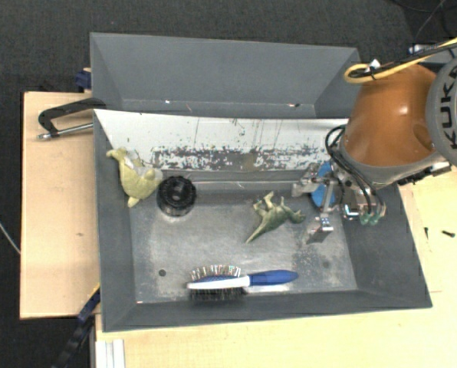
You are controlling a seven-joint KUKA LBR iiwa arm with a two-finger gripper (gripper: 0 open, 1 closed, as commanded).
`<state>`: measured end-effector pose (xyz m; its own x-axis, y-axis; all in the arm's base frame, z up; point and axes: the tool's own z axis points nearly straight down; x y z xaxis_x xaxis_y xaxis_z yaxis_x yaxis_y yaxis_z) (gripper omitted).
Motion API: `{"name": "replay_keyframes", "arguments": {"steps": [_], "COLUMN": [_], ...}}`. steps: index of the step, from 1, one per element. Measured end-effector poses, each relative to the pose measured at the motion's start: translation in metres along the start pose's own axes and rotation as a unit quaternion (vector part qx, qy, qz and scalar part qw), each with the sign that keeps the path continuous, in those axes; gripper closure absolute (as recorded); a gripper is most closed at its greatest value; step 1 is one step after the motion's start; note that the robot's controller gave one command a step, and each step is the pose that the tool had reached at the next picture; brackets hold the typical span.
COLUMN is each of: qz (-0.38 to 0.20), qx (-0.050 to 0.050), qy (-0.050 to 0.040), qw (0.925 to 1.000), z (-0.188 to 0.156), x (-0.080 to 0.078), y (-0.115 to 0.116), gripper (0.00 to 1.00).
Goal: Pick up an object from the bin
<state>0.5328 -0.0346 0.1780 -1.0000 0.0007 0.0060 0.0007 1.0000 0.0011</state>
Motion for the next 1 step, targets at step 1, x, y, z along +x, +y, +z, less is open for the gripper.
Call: {"name": "replay_keyframes", "arguments": {"steps": [1], "qz": [-0.155], "qx": [0.003], "qy": [-0.0202], "qw": [0.9877], "z": [0.1002], "x": [-0.0670], "y": [0.0134], "gripper": [0.00]}}
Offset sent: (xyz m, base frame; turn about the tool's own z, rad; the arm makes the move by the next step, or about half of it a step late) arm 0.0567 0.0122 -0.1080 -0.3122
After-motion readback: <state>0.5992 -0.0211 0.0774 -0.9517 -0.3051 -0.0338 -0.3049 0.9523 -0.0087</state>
